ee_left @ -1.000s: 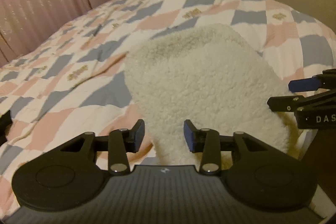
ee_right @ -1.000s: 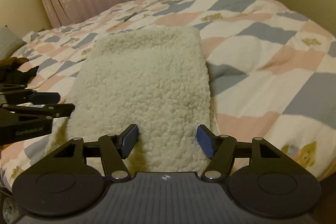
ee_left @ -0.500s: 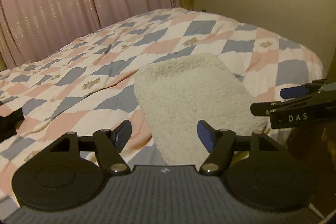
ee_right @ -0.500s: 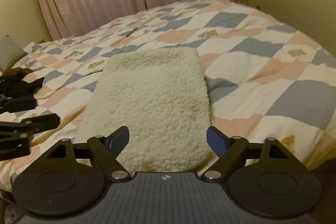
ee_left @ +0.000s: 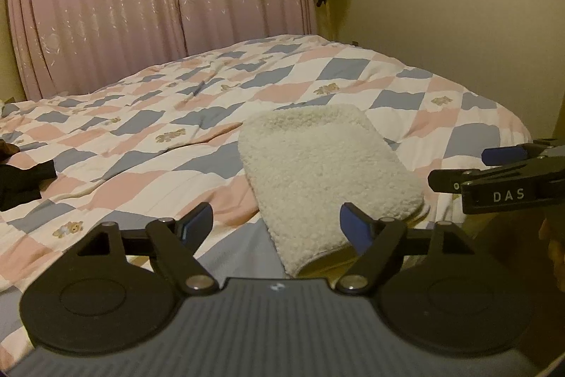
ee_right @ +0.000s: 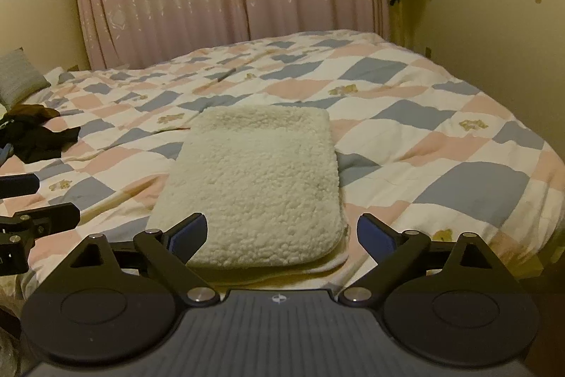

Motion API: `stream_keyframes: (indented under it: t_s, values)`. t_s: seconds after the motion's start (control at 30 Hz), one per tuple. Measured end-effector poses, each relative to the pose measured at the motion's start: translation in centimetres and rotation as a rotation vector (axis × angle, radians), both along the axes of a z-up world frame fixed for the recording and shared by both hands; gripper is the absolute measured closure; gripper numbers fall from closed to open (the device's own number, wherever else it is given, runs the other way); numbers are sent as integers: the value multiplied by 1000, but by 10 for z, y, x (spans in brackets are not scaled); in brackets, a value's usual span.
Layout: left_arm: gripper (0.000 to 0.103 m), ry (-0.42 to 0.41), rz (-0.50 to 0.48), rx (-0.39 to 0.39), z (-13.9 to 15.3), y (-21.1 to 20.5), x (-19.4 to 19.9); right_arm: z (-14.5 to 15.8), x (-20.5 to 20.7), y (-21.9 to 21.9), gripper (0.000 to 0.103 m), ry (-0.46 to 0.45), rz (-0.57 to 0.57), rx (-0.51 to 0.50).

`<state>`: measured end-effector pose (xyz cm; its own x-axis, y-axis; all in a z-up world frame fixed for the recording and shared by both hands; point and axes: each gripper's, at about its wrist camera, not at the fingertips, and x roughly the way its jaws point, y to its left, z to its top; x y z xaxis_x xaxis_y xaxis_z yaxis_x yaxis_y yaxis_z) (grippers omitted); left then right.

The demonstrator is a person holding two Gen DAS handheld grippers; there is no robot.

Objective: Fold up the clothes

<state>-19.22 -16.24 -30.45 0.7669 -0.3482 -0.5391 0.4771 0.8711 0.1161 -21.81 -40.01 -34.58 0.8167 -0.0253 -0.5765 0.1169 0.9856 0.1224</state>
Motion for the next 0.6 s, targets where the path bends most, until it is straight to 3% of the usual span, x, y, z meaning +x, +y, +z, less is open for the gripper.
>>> stream_keyframes:
  t_s: [0.27, 0.6]
  values:
    - [25, -7, 4, -1, 2, -2, -7, 5, -12, -4, 5, -26, 7, 7]
    - [22, 45, 42, -3, -6, -6, 21, -12, 10, -23, 5, 16, 19, 49]
